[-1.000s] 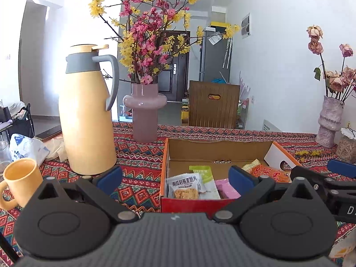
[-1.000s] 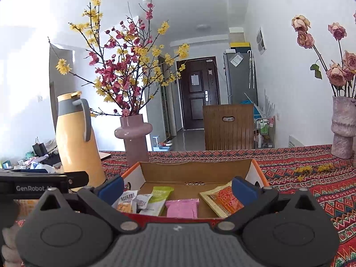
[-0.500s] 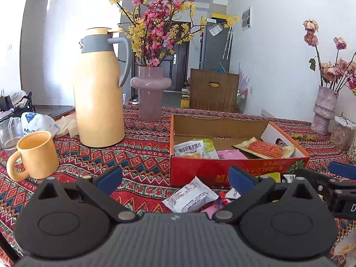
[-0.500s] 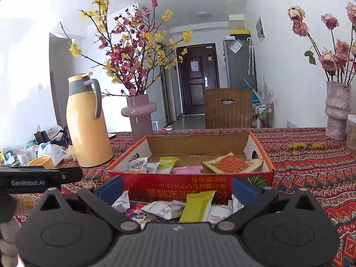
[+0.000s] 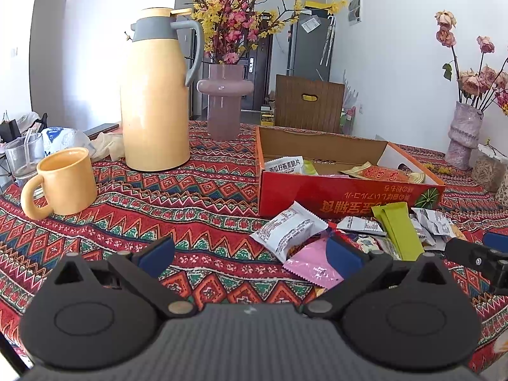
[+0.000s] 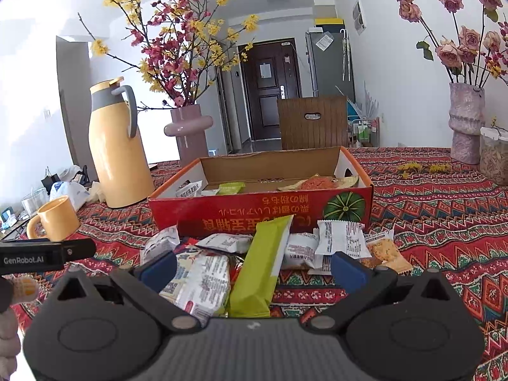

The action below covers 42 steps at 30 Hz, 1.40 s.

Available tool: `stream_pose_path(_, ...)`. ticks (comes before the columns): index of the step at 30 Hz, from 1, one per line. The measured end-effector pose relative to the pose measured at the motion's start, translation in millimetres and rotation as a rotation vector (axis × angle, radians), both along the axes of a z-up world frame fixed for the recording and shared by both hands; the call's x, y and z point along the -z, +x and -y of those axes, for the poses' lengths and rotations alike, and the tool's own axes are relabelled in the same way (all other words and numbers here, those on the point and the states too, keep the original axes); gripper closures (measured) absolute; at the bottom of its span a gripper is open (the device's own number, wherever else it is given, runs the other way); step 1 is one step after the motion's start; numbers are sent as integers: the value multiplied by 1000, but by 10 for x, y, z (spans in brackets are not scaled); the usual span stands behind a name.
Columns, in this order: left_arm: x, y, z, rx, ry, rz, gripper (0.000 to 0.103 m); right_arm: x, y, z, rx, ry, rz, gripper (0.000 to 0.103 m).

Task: Organize snacks
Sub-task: 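Grasp the green snack bar with the right gripper, then grasp the blue-and-white packet with the left gripper while the right lifts the green bar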

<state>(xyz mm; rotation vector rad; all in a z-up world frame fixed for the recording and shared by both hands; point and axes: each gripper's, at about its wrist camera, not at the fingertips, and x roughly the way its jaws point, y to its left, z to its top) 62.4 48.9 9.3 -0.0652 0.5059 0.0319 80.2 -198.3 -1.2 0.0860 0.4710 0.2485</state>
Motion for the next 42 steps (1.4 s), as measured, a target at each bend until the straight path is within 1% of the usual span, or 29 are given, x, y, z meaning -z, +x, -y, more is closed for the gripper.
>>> stream_pose_path(8,46,-26,-25,-4,2,-14,0,104,-21,-78,-24,-11,-36,0)
stream_pose_path(12,70,-18,-52,-10,2,-22,0,136,57,-108,-16,-23,-44,0)
stream_pose_path(14,77,-8,-63,-14,2,-24,0,145,119,-108,-11,-33,-47,2)
stream_pose_path(16,87,6,-71,-15,4,-28,0,160,182,-108,-11,-42,-56,14)
stream_pose_path(19,96,34,-71,-20,8,-34,0,187,324,-117,-20,-55,-80,22)
stream_pose_path(21,101,43,-71,-21,10,-37,0,204,424,-124,-21,-56,-100,24)
stream_pose_path(26,109,60,-88,-29,11,-41,0,234,634,-199,-28,-77,-134,37)
stream_pose_path(28,111,61,-95,-29,9,-41,0,263,702,-239,-29,-96,-148,49)
stream_pose_path(29,112,62,-99,-29,8,-42,0,281,728,-257,-33,-104,-155,51)
stream_pose_path(30,115,65,-104,-29,7,-43,0,296,742,-266,-35,-108,-159,54)
stream_pose_path(34,134,78,-119,-27,2,-49,0,342,774,-274,-38,-112,-174,55)
stream_pose_path(36,141,74,-120,-26,-1,-52,0,368,792,-278,-38,-122,-188,59)
stream_pose_path(38,141,69,-124,-26,-3,-52,0,393,806,-268,-43,-111,-201,61)
stream_pose_path(39,140,67,-129,-27,-3,-52,0,395,804,-267,-42,-109,-201,65)
stream_pose_path(40,138,66,-133,-29,-3,-51,0,394,797,-268,-43,-108,-199,71)
stream_pose_path(41,136,65,-137,-30,-3,-51,0,389,787,-266,-45,-105,-195,74)
stream_pose_path(42,136,66,-140,-31,-4,-51,0,382,775,-266,-48,-102,-191,80)
